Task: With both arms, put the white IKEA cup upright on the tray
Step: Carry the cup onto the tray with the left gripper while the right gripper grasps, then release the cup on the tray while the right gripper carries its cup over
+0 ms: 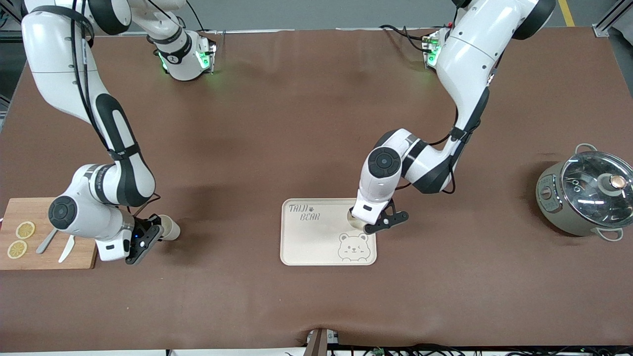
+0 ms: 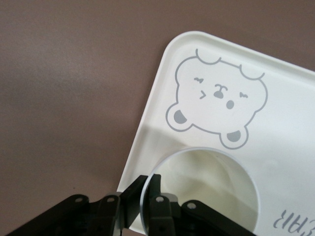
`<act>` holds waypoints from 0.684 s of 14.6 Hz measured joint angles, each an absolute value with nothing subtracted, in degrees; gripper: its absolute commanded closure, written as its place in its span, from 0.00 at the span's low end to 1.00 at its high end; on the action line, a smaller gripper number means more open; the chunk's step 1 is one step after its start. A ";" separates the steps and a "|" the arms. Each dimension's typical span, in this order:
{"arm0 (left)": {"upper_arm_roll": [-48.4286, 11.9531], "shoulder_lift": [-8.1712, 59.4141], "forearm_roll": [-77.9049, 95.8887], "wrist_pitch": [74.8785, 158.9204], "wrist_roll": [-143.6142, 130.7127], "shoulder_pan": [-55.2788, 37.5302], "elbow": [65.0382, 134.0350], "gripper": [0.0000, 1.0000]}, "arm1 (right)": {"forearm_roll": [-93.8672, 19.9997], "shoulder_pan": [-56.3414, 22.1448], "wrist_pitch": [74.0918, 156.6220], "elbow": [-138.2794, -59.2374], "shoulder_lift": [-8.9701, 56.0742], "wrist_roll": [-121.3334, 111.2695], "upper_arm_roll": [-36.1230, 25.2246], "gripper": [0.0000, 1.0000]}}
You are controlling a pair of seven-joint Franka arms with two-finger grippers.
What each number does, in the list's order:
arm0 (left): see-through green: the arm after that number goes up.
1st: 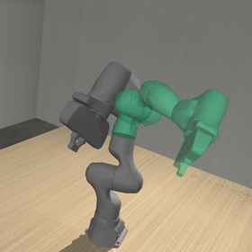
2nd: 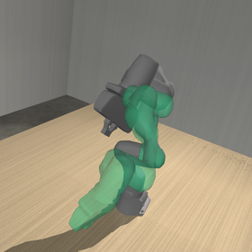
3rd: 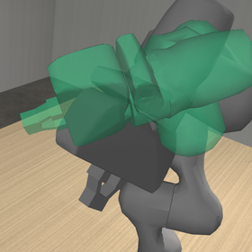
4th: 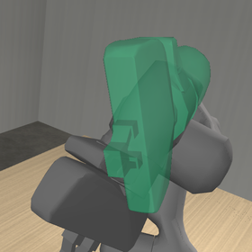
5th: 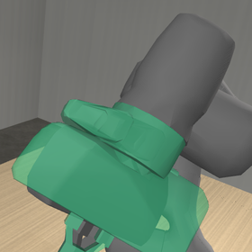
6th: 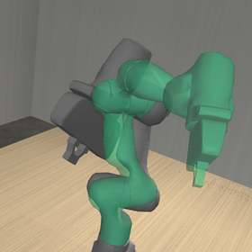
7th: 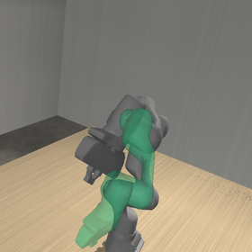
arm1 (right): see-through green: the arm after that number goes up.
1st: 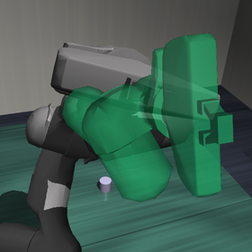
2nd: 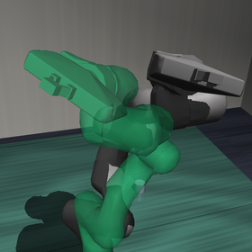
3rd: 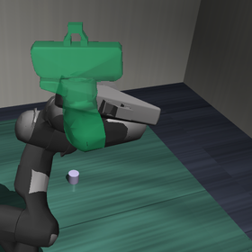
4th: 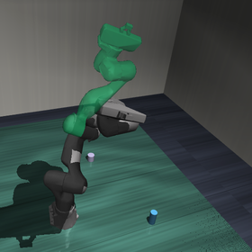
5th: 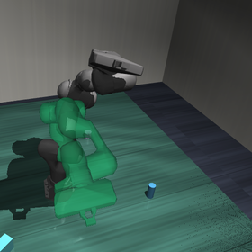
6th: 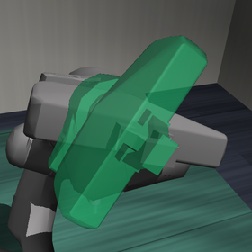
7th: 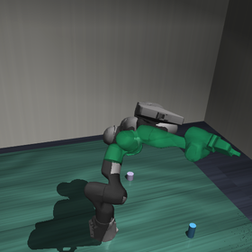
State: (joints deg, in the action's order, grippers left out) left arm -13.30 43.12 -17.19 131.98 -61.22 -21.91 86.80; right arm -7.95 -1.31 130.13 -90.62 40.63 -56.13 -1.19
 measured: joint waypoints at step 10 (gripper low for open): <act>-13.24 43.87 -19.50 132.60 -61.49 -22.44 86.34 0.00 | -8.03 -12.77 113.95 -83.33 32.32 -14.37 -0.50 1.00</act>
